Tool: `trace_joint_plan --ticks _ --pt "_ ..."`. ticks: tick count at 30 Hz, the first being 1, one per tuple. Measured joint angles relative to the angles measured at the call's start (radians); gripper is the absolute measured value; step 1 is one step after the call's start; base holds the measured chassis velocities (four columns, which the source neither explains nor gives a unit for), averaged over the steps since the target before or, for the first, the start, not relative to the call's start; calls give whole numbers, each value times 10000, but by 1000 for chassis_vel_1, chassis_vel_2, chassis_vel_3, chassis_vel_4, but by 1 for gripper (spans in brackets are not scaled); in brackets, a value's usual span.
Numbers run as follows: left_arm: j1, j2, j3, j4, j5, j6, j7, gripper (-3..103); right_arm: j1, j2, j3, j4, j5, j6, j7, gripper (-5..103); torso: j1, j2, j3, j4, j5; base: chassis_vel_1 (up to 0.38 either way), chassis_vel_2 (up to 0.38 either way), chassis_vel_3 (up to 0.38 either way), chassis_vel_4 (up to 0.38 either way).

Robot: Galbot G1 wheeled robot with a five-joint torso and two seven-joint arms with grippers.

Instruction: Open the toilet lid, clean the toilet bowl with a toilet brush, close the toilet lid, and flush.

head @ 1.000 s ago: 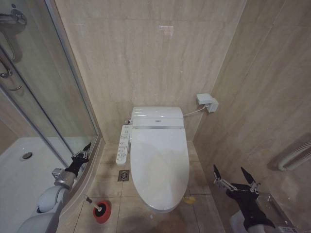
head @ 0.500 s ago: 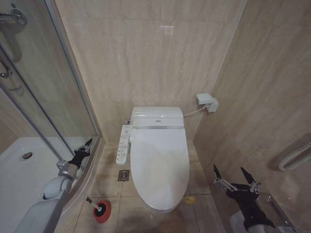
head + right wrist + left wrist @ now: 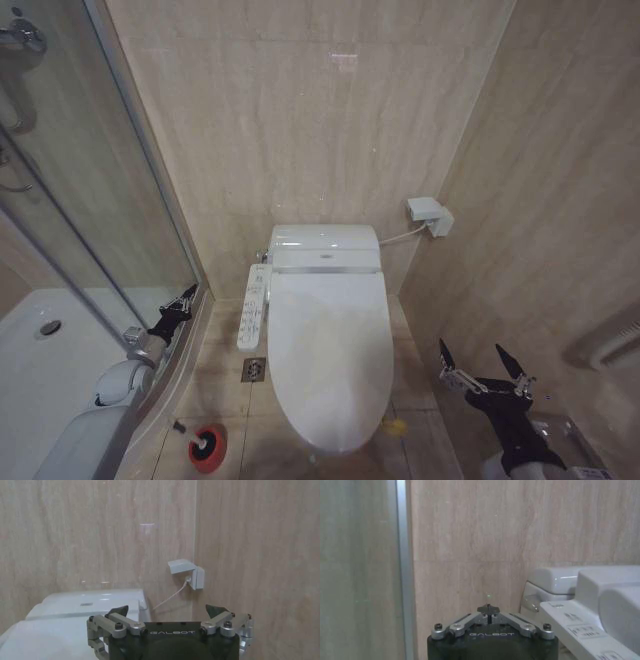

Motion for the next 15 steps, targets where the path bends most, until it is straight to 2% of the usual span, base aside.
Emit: trace_joint_plan --ticks 3,9,15 --pt "-31 -47 81 102 0 -57 71 0 0 -1 0 0 0 0 0 100 2 0 1 5 -1 -185 162 170 -162" --pt "-209 -54 232 305 -20 -168 280 0 0 0 0 0 0 0 0 100 3 -1 1 0 0 -138 148 133 -143" --pt "-269 -25 327 563 -108 -475 623 0 0 0 0 0 0 0 0 100 5 -1 2 1 0 -65 48 57 -51"
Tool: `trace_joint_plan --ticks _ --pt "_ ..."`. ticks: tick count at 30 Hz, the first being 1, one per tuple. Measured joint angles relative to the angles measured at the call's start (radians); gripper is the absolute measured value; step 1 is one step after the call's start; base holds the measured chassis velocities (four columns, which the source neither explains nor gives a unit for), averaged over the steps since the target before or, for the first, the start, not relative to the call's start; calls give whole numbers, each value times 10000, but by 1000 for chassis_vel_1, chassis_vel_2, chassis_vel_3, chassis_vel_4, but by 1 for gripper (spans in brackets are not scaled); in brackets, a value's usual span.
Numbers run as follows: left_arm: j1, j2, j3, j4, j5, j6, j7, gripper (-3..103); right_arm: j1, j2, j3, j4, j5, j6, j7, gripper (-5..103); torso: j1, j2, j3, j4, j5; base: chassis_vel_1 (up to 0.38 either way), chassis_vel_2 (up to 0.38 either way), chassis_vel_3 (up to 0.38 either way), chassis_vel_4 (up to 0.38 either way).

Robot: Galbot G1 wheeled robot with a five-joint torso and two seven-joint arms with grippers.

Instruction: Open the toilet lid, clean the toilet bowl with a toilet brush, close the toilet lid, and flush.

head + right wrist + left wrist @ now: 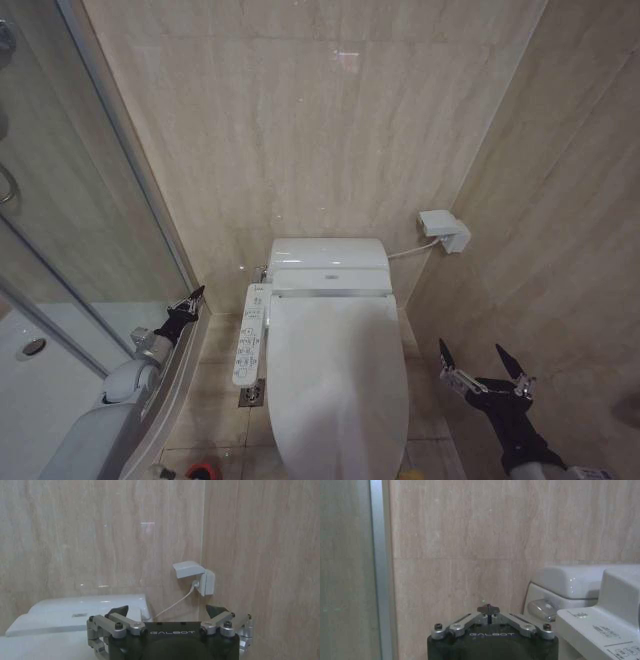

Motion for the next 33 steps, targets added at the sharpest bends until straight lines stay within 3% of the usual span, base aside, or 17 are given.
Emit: trace_joint_plan --ticks 10,23,33 --pt "-587 145 510 877 -437 -613 439 0 0 0 0 0 0 0 1 100 -7 2 -3 1 0 0 0 0 0" --pt "-1885 -115 1460 1930 -289 -701 177 0 0 0 0 0 0 0 0 100 -4 2 -1 1 -1 0 0 0 0" --pt "-2857 -227 2326 2793 -262 -808 339 0 0 0 0 0 0 0 0 100 -4 1 -1 1 1 0 0 0 0"
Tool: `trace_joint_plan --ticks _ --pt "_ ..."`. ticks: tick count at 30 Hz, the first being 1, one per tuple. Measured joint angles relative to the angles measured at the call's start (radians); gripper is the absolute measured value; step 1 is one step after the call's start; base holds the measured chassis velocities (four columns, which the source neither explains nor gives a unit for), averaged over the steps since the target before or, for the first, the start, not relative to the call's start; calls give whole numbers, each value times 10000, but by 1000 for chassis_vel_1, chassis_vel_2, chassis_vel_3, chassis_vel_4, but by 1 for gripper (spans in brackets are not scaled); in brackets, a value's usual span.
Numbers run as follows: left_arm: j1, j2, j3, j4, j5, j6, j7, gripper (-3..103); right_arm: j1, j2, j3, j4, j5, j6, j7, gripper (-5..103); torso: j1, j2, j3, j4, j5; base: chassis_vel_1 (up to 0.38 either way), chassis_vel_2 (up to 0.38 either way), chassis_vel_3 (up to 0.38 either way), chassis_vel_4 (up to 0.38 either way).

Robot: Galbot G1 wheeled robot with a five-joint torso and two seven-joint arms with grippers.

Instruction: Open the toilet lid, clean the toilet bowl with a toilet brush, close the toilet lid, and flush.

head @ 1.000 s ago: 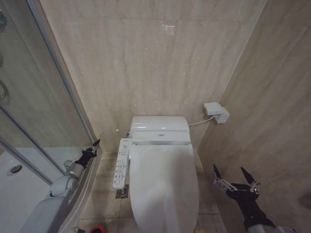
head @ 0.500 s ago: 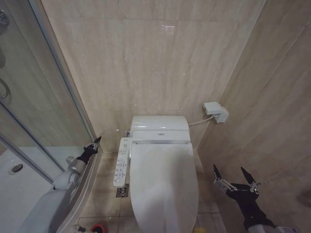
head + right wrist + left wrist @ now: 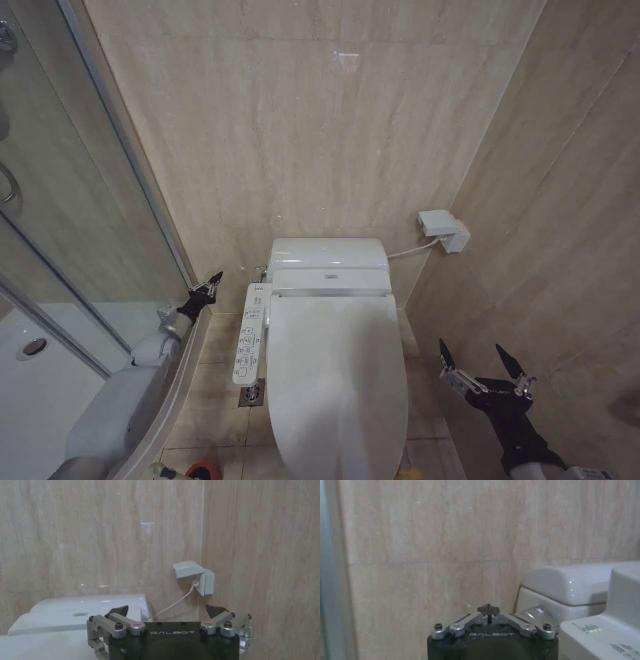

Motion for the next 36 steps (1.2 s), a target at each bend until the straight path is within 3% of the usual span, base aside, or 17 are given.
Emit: trace_joint_plan --ticks 10,18,36 --pt "-261 -236 481 267 25 -13 159 0 0 0 0 0 0 0 0 100 0 0 0 0 -1 0 0 0 0" --pt "-678 -232 1059 717 -14 -174 736 0 0 0 0 0 0 0 0 100 0 0 0 1 -1 0 0 0 0" --pt "-1023 -143 1568 1047 -148 -199 1401 0 0 0 0 0 0 0 0 100 0 0 0 1 -2 0 0 0 0"
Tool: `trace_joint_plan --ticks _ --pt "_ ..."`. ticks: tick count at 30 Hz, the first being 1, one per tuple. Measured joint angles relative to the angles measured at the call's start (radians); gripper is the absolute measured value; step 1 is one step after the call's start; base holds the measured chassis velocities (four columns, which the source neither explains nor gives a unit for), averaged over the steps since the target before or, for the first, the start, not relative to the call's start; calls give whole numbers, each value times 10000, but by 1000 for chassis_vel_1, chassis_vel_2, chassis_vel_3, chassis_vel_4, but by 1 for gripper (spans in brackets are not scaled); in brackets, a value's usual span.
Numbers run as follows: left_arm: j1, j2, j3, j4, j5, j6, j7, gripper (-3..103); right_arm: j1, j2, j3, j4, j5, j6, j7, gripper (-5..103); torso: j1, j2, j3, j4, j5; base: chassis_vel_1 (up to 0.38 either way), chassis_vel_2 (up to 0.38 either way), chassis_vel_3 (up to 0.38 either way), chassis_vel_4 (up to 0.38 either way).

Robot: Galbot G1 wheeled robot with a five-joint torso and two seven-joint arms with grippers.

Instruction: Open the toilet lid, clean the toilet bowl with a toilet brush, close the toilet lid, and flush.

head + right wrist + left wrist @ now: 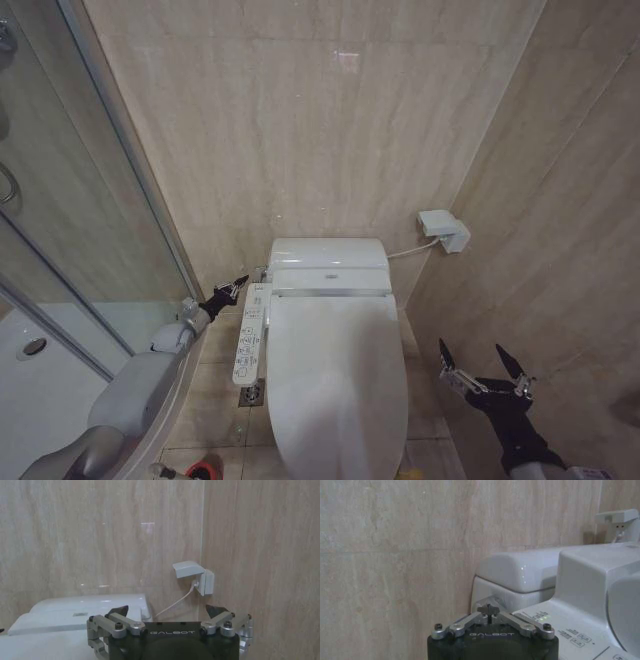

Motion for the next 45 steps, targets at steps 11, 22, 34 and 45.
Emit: trace_joint_plan --ticks 11,22,34,45 --pt "-145 2 105 308 49 -84 342 0 0 0 0 0 0 0 0 100 0 0 0 0 2 0 0 0 0" --pt "-384 19 208 449 34 -147 557 0 0 0 0 1 0 0 0 100 0 0 0 0 2 0 0 0 0" --pt "-636 -117 475 753 9 -122 805 0 0 0 0 1 0 0 0 100 0 0 0 0 -1 0 0 0 0" --pt "-941 -245 474 1094 8 -107 1043 0 0 0 0 0 0 0 0 100 0 0 0 0 0 0 0 0 0"
